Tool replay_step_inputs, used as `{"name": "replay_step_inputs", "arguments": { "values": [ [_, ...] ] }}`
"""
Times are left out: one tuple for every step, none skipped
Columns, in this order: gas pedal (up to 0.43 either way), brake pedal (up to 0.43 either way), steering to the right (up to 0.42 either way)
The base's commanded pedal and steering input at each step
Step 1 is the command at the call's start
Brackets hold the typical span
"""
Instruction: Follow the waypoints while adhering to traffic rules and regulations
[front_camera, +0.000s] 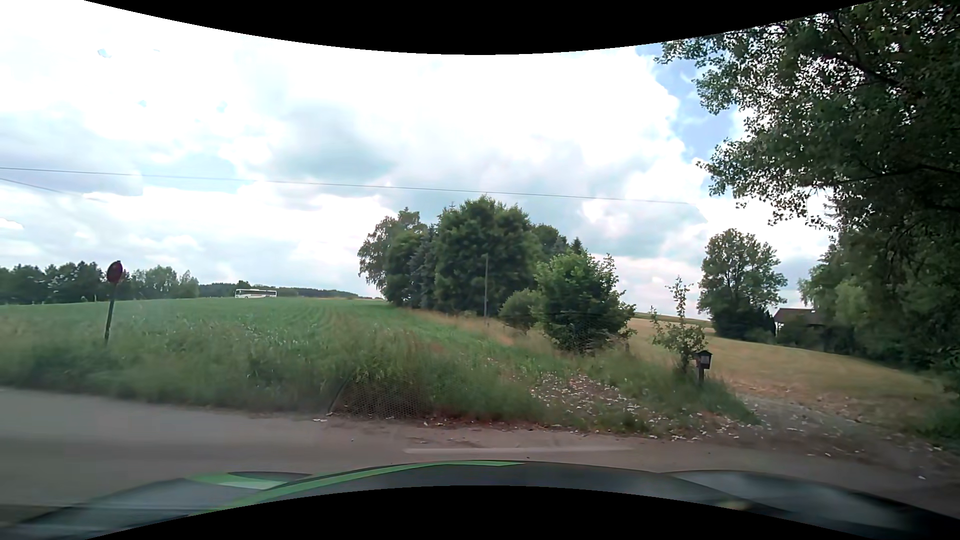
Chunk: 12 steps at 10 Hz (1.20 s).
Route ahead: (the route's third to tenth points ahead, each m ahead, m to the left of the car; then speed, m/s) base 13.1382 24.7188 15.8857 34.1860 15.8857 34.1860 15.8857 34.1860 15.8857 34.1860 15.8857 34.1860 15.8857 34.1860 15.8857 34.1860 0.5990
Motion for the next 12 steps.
{"name": "replay_step_inputs", "arguments": {
  "values": [
    [0.197,0.000,-0.386],
    [0.209,0.000,-0.446],
    [0.220,0.000,-0.520],
    [0.220,0.000,-0.595],
    [0.220,0.000,-0.662],
    [0.220,0.000,-0.696],
    [0.220,0.000,-0.739],
    [0.220,0.000,-0.784],
    [0.220,0.000,-0.828],
    [0.220,0.000,-0.856],
    [0.220,0.000,-0.866],
    [0.220,0.000,-0.871]
  ]
}}
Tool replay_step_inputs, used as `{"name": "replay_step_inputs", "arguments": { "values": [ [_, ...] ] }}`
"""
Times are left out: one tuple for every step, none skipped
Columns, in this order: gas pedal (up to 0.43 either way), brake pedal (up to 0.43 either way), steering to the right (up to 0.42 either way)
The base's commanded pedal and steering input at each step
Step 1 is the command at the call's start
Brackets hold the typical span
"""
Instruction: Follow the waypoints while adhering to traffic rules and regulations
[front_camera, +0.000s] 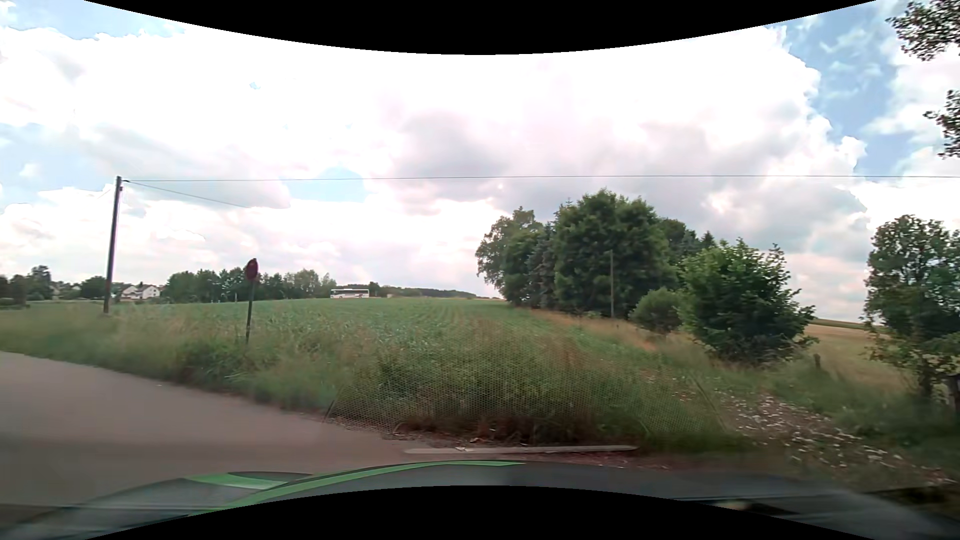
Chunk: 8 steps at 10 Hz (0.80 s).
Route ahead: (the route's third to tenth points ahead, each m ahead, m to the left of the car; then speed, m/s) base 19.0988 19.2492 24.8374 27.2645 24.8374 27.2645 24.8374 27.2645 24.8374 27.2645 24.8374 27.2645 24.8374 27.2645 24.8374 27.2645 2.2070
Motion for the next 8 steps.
{"name": "replay_step_inputs", "arguments": {
  "values": [
    [0.220,0.000,-0.873],
    [0.220,0.000,-0.873],
    [0.220,0.000,-0.873],
    [0.220,0.000,-0.873],
    [0.197,0.000,-0.873],
    [0.197,0.000,-0.870],
    [0.197,0.000,-0.862],
    [0.189,0.000,-0.842]
  ]
}}
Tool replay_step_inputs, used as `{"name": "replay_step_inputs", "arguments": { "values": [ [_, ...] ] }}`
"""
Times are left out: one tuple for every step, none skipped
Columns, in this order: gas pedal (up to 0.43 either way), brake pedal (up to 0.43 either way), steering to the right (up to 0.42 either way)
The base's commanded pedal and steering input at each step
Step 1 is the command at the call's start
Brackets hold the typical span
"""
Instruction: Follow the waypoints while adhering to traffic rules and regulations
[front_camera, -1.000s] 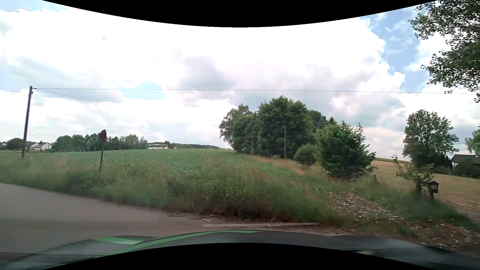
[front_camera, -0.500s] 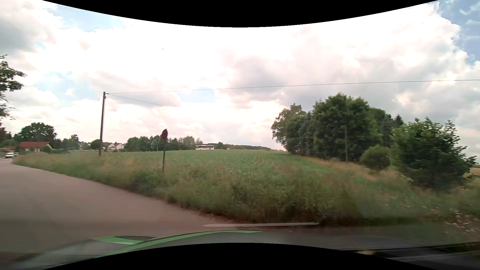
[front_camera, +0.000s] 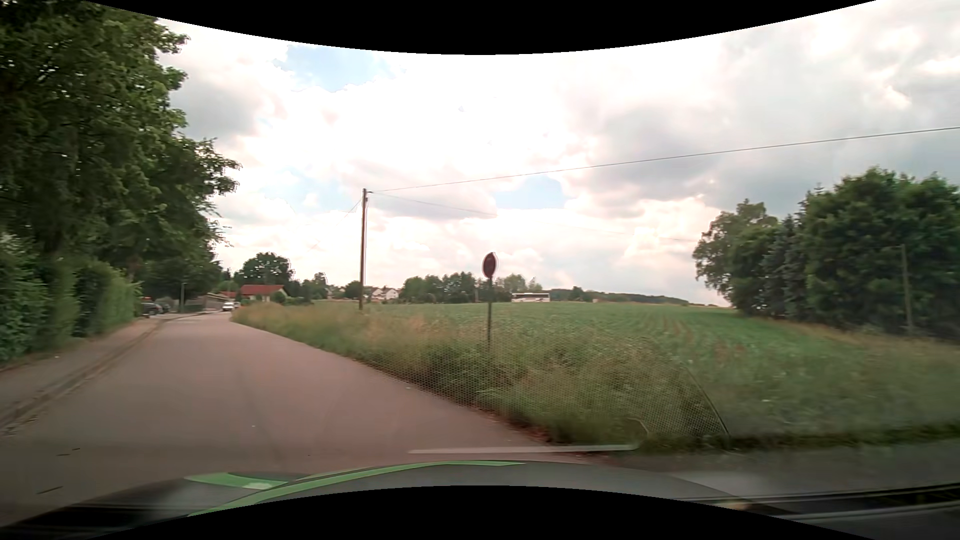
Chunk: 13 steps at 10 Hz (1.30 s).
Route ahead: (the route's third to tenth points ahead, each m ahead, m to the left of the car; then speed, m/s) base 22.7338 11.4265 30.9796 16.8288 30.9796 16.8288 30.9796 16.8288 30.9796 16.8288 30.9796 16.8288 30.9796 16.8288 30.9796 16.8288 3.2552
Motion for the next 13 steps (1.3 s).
{"name": "replay_step_inputs", "arguments": {
  "values": [
    [0.189,0.000,-0.817],
    [0.177,0.000,-0.783],
    [0.169,0.000,-0.725],
    [0.157,0.000,-0.657],
    [0.150,0.000,-0.586],
    [0.138,0.000,-0.506],
    [0.130,0.000,-0.450],
    [0.130,0.000,-0.385],
    [0.130,0.000,-0.302],
    [0.130,0.000,-0.230],
    [0.130,0.000,-0.168],
    [0.130,0.000,-0.101],
    [0.118,0.000,-0.059]
  ]
}}
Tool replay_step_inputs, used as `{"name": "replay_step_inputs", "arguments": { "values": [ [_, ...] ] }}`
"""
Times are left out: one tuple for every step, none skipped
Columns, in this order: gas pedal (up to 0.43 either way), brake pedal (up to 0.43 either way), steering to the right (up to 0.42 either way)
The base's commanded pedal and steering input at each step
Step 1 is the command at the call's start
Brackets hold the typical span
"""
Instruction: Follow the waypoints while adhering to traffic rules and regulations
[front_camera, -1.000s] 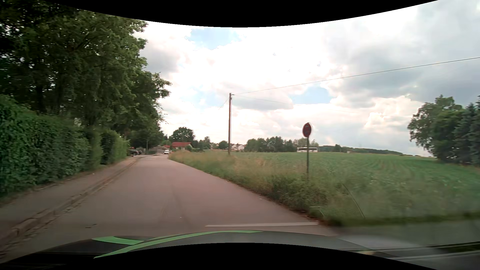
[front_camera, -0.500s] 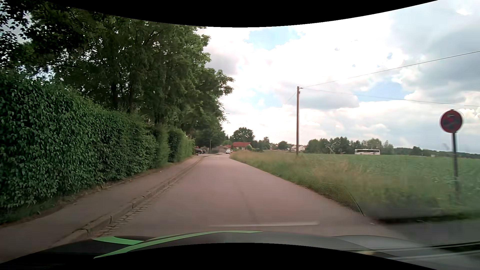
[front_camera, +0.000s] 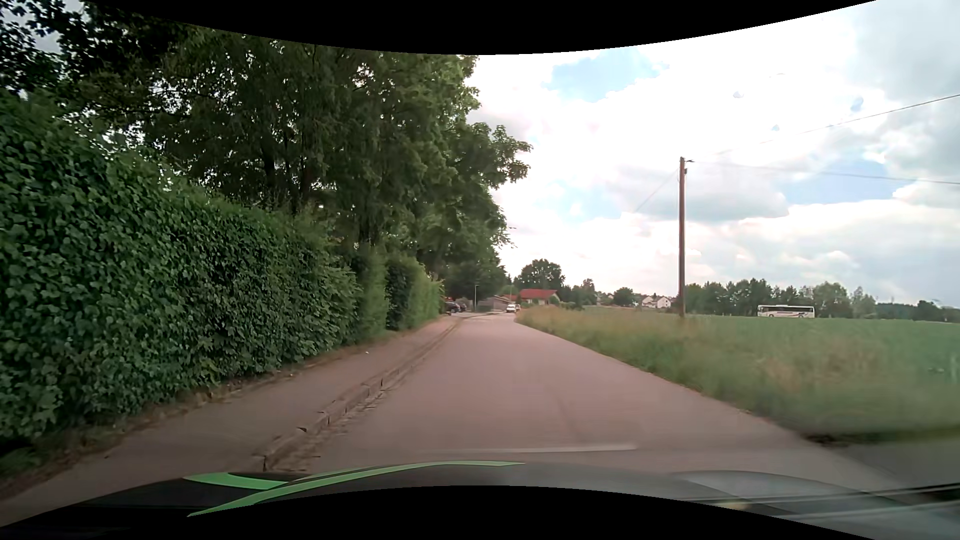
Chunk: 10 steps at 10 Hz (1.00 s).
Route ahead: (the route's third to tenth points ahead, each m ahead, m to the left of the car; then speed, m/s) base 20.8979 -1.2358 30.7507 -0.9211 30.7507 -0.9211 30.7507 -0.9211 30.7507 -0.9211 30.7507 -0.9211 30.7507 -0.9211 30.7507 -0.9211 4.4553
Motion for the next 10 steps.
{"name": "replay_step_inputs", "arguments": {
  "values": [
    [0.118,0.000,-0.034],
    [0.118,0.000,-0.020],
    [0.118,0.000,-0.015],
    [0.118,0.000,-0.008],
    [0.000,0.000,0.000],
    [0.000,0.000,0.009],
    [0.000,0.000,0.014],
    [0.000,0.000,0.015],
    [0.000,0.000,0.017],
    [0.000,0.000,0.020]
  ]
}}
